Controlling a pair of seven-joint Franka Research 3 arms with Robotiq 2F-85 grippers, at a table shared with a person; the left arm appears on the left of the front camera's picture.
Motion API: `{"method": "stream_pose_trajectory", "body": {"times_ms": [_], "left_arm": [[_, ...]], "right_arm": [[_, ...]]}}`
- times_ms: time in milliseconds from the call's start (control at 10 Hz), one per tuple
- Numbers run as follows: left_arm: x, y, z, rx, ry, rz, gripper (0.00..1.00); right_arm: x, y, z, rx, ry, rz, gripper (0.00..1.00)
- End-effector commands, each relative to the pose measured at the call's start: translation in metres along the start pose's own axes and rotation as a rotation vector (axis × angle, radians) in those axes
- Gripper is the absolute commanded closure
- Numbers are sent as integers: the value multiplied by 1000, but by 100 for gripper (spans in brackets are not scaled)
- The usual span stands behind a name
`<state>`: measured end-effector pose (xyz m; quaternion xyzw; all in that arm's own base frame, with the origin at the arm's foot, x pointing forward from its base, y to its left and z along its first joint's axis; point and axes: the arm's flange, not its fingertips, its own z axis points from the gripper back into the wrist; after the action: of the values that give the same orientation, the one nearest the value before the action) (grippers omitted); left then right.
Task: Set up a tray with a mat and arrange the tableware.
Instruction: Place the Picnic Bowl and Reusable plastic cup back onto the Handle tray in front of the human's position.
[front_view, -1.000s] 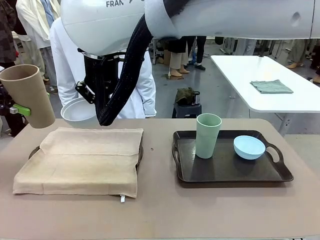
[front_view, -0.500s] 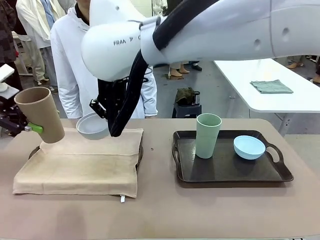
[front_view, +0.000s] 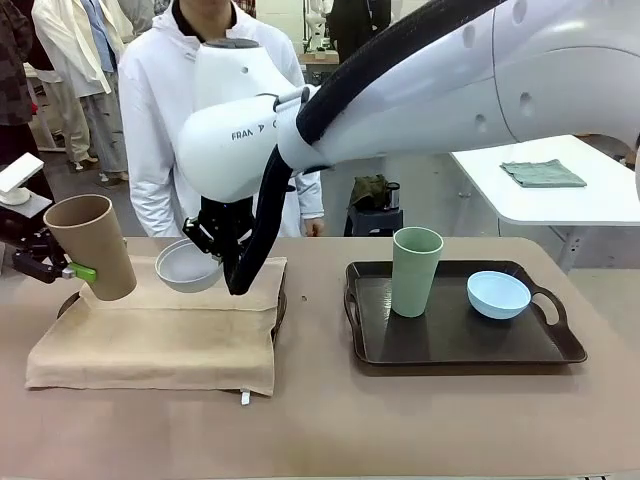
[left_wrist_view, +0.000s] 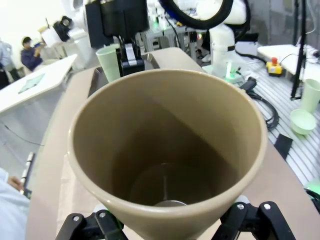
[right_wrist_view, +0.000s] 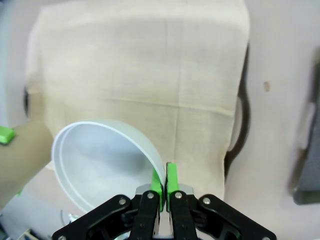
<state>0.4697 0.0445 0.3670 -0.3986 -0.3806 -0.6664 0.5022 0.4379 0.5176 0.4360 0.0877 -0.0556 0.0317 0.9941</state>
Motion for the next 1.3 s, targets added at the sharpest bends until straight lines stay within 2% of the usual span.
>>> {"method": "stream_pose_trajectory", "body": {"times_ms": [0, 400, 1100, 1200], "left_arm": [[-17, 13, -5, 21, -16, -39, 16], [-58, 20, -16, 29, -44, -50, 16], [-66, 18, -18, 12, -38, -10, 16], [-72, 21, -23, 27, -10, 6, 16]], "right_arm": [[-3, -11, -23, -10, -21, 5, 95], [9, -28, -70, -1, 5, -22, 95], [14, -27, -75, -15, 17, -36, 95], [17, -31, -83, -6, 32, -28, 95]]}}
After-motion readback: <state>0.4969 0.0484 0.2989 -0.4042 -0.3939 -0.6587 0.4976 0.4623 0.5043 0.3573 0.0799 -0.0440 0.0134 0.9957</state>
